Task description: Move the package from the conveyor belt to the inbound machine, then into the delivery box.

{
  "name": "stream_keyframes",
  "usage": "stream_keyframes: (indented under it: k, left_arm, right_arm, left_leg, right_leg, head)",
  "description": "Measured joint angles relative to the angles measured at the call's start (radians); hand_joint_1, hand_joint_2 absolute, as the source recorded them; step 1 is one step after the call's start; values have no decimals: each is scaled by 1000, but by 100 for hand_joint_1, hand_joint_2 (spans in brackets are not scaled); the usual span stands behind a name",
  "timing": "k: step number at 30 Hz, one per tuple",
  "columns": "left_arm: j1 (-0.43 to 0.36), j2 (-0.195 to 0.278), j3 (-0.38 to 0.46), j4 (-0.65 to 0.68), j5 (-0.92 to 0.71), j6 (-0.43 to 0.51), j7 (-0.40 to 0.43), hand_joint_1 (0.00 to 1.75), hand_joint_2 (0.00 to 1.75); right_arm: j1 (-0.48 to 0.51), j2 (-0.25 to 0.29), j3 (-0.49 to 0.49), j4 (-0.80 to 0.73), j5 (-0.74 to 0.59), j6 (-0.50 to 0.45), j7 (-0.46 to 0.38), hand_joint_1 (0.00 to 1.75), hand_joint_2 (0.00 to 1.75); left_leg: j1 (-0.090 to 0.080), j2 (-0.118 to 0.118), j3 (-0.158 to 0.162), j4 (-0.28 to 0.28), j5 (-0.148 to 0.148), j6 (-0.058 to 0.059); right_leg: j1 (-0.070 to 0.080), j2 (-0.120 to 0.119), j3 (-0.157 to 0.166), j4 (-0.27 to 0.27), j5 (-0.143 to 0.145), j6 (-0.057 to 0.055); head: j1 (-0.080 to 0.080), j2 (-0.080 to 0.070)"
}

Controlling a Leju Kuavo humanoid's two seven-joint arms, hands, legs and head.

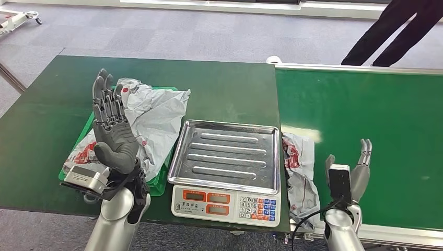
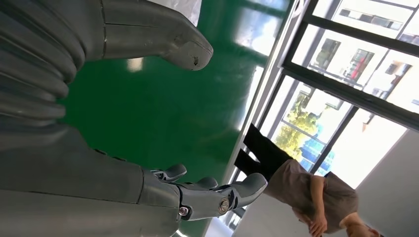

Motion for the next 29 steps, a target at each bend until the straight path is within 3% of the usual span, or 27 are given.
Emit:
stream_keyframes:
  k: [3,5,8,10,13,20,29]
  left_arm:
    - [2,8,-18,-1,10,-27,0,0,175]
    - [2,12,-29,9,31,-99,0,0,175]
    - [6,7,-25,60,57,-292,1,0,175]
    - [11,-6,-4,99,56,-355,2,0,175]
    - [13,-19,18,162,52,-369,1,0,175]
    - [6,-32,23,340,29,-300,3,0,175]
    - [1,-38,23,420,43,-333,1,0,175]
  right_arm:
    - [-4,-2,5,0,1,8,0,0,175]
    - [-6,-3,6,-5,-1,34,0,0,175]
    - [-1,-5,16,-29,-17,85,0,0,175]
    - [3,-6,22,-35,-26,103,0,0,175]
    - [12,-9,25,-35,-40,118,0,0,175]
    - [36,-20,29,-34,-21,145,0,0,175]
    - [38,-28,29,0,20,133,0,0,175]
  left_leg:
    - [0,0,0,0,0,0]
    - [0,0,0,0,0,0]
    - [0,0,0,0,0,0]
    - [0,1,0,0,0,0]
    - [0,1,0,0,0,0]
    - [0,2,0,0,0,0]
    - [0,2,-1,0,-1,0]
  right_leg:
    - [0,0,0,0,0,0]
    - [0,0,0,0,0,0]
    - [0,0,0,0,0,0]
    - [0,1,0,0,0,0]
    - [0,1,0,0,0,0]
    - [0,1,-1,0,0,0]
    - [0,1,-1,0,0,0]
  head:
    - [0,0]
    - [0,0]
    - [0,0]
    - [0,0]
    - [0,0]
    - [0,0]
    - [0,0]
